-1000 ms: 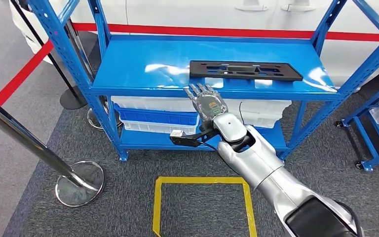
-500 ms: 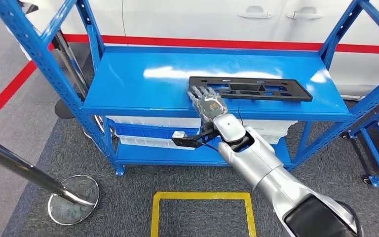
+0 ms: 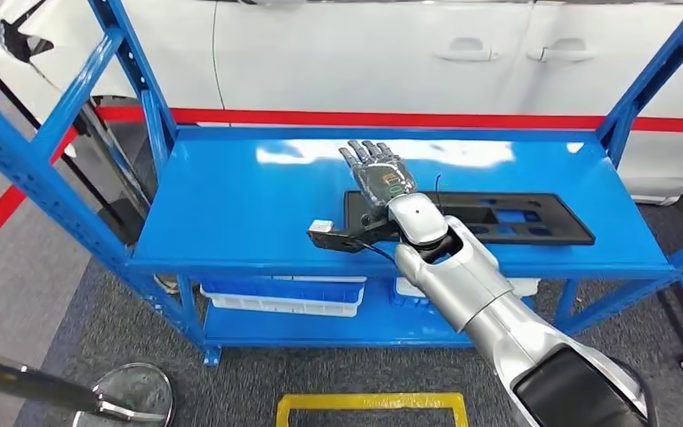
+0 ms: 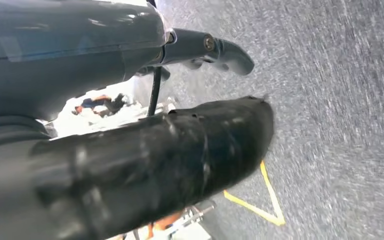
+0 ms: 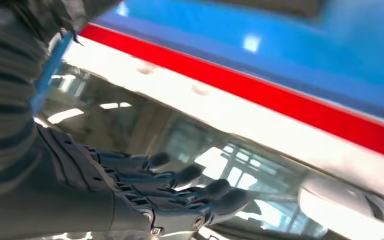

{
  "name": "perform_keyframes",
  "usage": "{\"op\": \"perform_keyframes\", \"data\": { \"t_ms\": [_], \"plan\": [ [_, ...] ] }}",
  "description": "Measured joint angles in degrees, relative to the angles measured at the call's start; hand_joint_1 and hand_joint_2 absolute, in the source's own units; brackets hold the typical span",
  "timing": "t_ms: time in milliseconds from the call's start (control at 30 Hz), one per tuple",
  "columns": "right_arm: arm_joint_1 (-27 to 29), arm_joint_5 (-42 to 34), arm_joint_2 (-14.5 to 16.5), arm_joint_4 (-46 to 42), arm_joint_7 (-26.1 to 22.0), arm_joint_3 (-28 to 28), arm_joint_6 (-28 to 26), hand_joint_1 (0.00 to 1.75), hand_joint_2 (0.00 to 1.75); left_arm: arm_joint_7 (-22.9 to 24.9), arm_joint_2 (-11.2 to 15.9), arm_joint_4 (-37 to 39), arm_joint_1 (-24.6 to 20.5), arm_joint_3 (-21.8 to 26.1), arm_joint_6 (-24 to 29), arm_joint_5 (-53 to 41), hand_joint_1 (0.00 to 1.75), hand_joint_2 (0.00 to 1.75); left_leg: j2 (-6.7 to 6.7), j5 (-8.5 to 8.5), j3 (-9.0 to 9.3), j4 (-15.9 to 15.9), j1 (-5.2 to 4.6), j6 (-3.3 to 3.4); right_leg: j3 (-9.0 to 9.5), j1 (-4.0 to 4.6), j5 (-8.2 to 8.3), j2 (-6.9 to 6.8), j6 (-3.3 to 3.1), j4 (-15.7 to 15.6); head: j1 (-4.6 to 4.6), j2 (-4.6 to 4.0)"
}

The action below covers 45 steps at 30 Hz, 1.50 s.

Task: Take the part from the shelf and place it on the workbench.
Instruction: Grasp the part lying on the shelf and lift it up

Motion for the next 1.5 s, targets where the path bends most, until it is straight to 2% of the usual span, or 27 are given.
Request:
{"op": "perform_keyframes", "data": {
  "t_ms": [33, 67, 100, 133, 200, 233, 267, 300, 367, 400, 433, 500, 533, 600, 667, 700, 733, 767, 800, 833, 867, 900, 933, 1033, 1167, 1300, 1500],
  "plan": [
    [-0.4, -0.3, -0.5, 0.3, 0.7, -0.7, 0.3, 0.0, 1.75, -0.2, 0.0, -0.1, 0.0, -0.1, 0.0, 0.0, 0.0, 0.0, 0.03, -0.24, 0.78, -0.5, 0.1, 0.29, -2.39, -0.05, 1.6, -0.17, 0.27, 3.7, 0.03, 0.0],
    [-0.6, -0.5, -1.2, 1.0, 1.0, -1.5, 0.2, 0.0, 1.75, -0.5, 0.0, -0.2, 0.0, -0.2, -0.1, 0.1, 0.0, 0.0, -0.08, -0.65, 1.72, -1.1, 0.21, 0.54, -5.03, -0.19, 2.43, -0.33, 0.57, 7.5, 0.04, 0.01],
    [-0.7, -0.8, -2.0, 2.1, 0.7, -2.5, -0.2, 0.0, 1.31, -0.7, 0.0, -0.4, 0.0, -0.2, -0.2, 0.1, 0.0, 0.0, -0.33, -1.2, 2.77, -1.6, 0.22, 0.76, -7.61, -0.34, 1.87, -0.48, 0.94, 10.6, 0.06, 0.01],
    [-0.8, -1.1, -2.8, 3.4, 0.1, -3.4, -0.7, 0.0, 0.87, -0.8, 0.0, -0.5, 0.0, -0.2, -0.3, 0.0, 0.0, 0.0, -0.59, -1.84, 3.86, -1.9, 0.23, 0.9, -9.84, -0.48, -0.09, -0.56, 1.22, 12.5, 0.08, 0.01],
    [-0.8, -3.2, -4.0, 5.5, -1.5, -5.2, -1.1, 0.0, 0.0, -0.9, 0.0, -0.7, 0.3, -0.2, -0.4, -0.2, 0.0, 0.0, -1.11, -3.47, 6.11, -2.2, 0.2, 0.93, -13.02, -0.62, -5.43, -0.6, 1.39, 12.7, 0.09, 0.0],
    [-0.7, -5.4, -4.3, 6.1, -2.5, -6.4, -0.9, 0.0, 0.0, -0.9, 0.0, -0.8, 0.5, -0.2, -0.4, -0.4, 0.0, 0.0, -1.2, -4.36, 7.25, -2.3, 0.15, 0.93, -13.85, -0.59, -6.65, -0.63, 1.26, 11.1, 0.09, 0.0],
    [-0.7, -8.1, -4.6, 6.5, -3.6, -7.8, -0.6, 0.0, 0.0, -1.0, 0.0, -0.9, 0.6, -0.2, -0.4, -0.8, 0.0, 0.0, -1.22, -5.28, 8.42, -2.3, 0.05, 0.92, -14.24, -0.51, -5.84, -0.67, 0.98, 8.6, 0.09, -0.01],
    [-0.6, -10.8, -4.7, 6.7, -4.6, -9.5, -0.1, 0.0, 0.0, -1.1, 0.0, -0.9, 0.7, -0.2, -0.4, -1.2, 0.0, 0.0, -1.17, -6.2, 9.38, -2.3, -0.05, 0.87, -14.26, -0.39, -2.47, -0.71, 0.58, 5.1, 0.09, -0.01],
    [-0.4, -14.5, -4.8, 6.7, -5.7, -12.7, 0.8, 0.0, 0.0, -1.4, 0.0, -0.9, 0.6, -0.2, -0.4, -1.8, 0.0, 0.0, -1.28, -7.9, 10.86, -2.0, -0.33, 0.5, -13.96, 0.1, 6.47, -0.58, -0.25, -0.5, 0.11, -0.02],
    [-0.2, -15.8, -4.8, 6.5, -6.0, -13.8, 1.1, 0.0, 0.0, -1.5, 0.0, -0.9, 0.5, -0.2, -0.5, -1.9, 0.0, 0.0, -1.41, -8.57, 11.22, -1.9, -0.37, 0.22, -13.78, 0.34, 9.38, -0.52, -0.59, -1.9, 0.11, -0.01],
    [0.0, -17.0, -4.7, 5.8, -6.1, -14.7, 1.2, 0.0, 0.0, -1.5, 0.1, -1.0, 0.4, -0.2, -0.5, -1.8, 0.0, 0.0, -1.51, -8.85, 11.57, -1.6, -0.41, -0.08, -13.62, 0.54, 10.38, -0.48, -0.86, -2.2, 0.13, -0.01],
    [0.8, -20.6, -4.4, 3.0, -5.9, -17.1, 1.4, 0.0, 0.0, -1.2, 0.1, -1.1, 0.4, -0.3, -0.4, -1.1, 0.0, 0.0, -1.43, -8.92, 11.61, -0.7, -0.35, -0.59, -12.84, 0.47, 9.93, -0.56, -1.4, -2.4, 0.16, 0.01],
    [1.2, -22.8, -4.0, 0.8, -5.6, -18.8, 1.6, 0.0, 0.0, -0.9, 0.1, -1.3, 0.5, -0.4, -0.4, -0.4, 0.0, 0.0, -1.29, -9.05, 11.07, 0.8, -0.34, -0.79, -12.39, 0.34, 9.76, -0.57, -1.7, -2.8, 0.17, 0.01],
    [2.2, -25.9, -3.3, -3.8, -4.8, -22.1, 2.1, 0.0, 0.0, -0.1, 0.1, -1.5, 0.7, -0.8, -0.4, 0.8, 0.0, 0.0, -1.05, -11.06, 8.2, 6.0, -0.21, -1.2, -11.64, 0.17, 9.4, -0.53, -2.2, -3.2, 0.15, 0.01],
    [3.6, -26.8, -2.9, -7.8, -4.2, -24.0, 2.4, 0.0, 0.0, 0.3, 0.1, -1.7, 0.8, -1.2, -0.4, 1.6, 0.0, 0.0, -0.92, -14.22, 4.01, 12.2, -0.12, -1.68, -11.26, 0.24, 8.87, -0.5, -2.5, -3.3, 0.13, 0.0],
    [4.5, -26.9, -2.8, -9.4, -4.0, -24.6, 2.5, 0.0, 0.44, 0.4, 0.1, -1.8, 0.9, -1.3, -0.4, 1.9, 0.0, 0.0, -0.85, -14.88, 2.46, 13.7, -0.11, -1.83, -11.04, 0.3, 8.58, -0.5, -2.53, -3.2, 0.13, 0.0],
    [5.3, -27.1, -2.7, -10.9, -4.0, -25.1, 2.6, 0.0, 0.87, 0.6, 0.1, -1.9, 1.0, -1.5, -0.4, 2.2, 0.0, 0.0, -0.8, -14.27, 1.71, 13.5, -0.11, -1.87, -10.79, 0.35, 8.28, -0.5, -2.53, -3.1, 0.13, 0.0],
    [6.0, -27.6, -2.7, -12.2, -4.1, -25.6, 2.9, 0.0, 1.31, 0.9, 0.1, -2.0, 1.1, -1.7, -0.4, 2.4, 0.0, 0.0, -0.77, -12.31, 1.9, 11.4, -0.12, -1.82, -10.53, 0.38, 7.98, -0.48, -2.5, -2.9, 0.13, -0.01],
    [6.5, -28.3, -2.7, -13.5, -4.3, -26.1, 3.5, 0.0, 1.75, 1.1, 0.1, -2.1, 1.2, -1.9, -0.4, 2.6, 0.0, 0.0, -0.75, -9.45, 2.84, 7.8, -0.14, -1.61, -10.29, 0.41, 7.68, -0.45, -2.45, -2.7, 0.13, 0.0],
    [7.1, -29.3, -2.7, -14.7, -4.7, -26.5, 4.2, 0.0, 1.75, 1.3, 0.1, -2.2, 1.2, -2.0, -0.4, 2.7, 0.0, 0.0, -0.76, -7.34, 3.78, 4.4, -0.24, -1.33, -10.12, 0.46, 7.44, -0.41, -2.36, -2.5, 0.14, 0.0],
    [7.7, -30.5, -2.7, -15.8, -5.2, -26.9, 5.1, 0.0, 1.75, 1.4, 0.1, -2.3, 1.2, -2.1, -0.3, 2.7, 0.0, 0.0, -0.8, -6.39, 4.52, 1.7, -0.37, -0.99, -10.13, 0.5, 7.27, -0.34, -2.24, -2.3, 0.14, 0.01],
    [8.5, -31.7, -2.7, -17.0, -5.6, -27.2, 6.0, 0.0, 1.75, 1.5, 0.1, -2.4, 1.3, -2.1, -0.3, 2.7, 0.0, 0.0, -0.82, -5.8, 4.94, 0.0, -0.5, -0.62, -10.22, 0.56, 7.13, -0.27, -2.04, -2.1, 0.15, 0.01],
    [9.5, -32.7, -2.7, -18.2, -6.0, -27.3, 6.8, 0.0, 1.75, 1.5, 0.2, -2.5, 1.3, -2.1, -0.2, 2.7, 0.0, 0.0, -0.83, -5.97, 5.0, -0.4, -0.53, -0.43, -10.31, 0.66, 6.88, -0.22, -1.91, -2.0, 0.15, 0.01],
    [12.4, -34.6, -2.7, -21.8, -6.9, -27.3, 7.9, 0.0, 1.75, 1.5, 0.2, -2.5, 1.5, -2.1, 0.0, 2.8, 0.0, 0.0, -0.79, -5.03, 5.23, -0.7, -0.44, -0.42, -10.3, 0.83, 6.52, -0.21, -1.96, -1.9, 0.19, -0.01],
    [14.9, -37.9, -3.3, -26.0, -7.3, -26.7, 9.3, 0.0, 1.75, 1.6, 0.2, -2.5, 1.4, -2.1, 0.6, 3.5, 0.0, 0.0, -0.82, -4.92, 5.23, -0.7, -0.6, -0.25, -10.12, 0.72, 6.82, -0.23, -1.34, -2.2, 0.2, 0.01],
    [18.1, -40.1, -5.5, -30.7, -7.4, -24.2, 9.6, 0.0, 1.75, 1.9, 0.2, -2.5, 1.4, -2.2, 1.4, 4.9, 0.0, 0.0, -0.82, -4.99, 5.24, -0.7, -0.61, -0.04, -10.02, 0.72, 6.87, -0.23, -1.25, -2.4, 0.19, 0.01],
    [21.9, -36.1, -10.3, -36.2, -7.5, -19.3, 6.8, 0.0, 1.75, 3.0, 0.1, -2.5, 1.5, -2.7, 1.9, 6.5, 0.0, 0.0, -0.81, -5.13, 5.24, -0.7, -0.62, 0.19, -10.01, 0.69, 6.8, -0.23, -0.98, -2.4, 0.19, 0.0]
  ]
}}
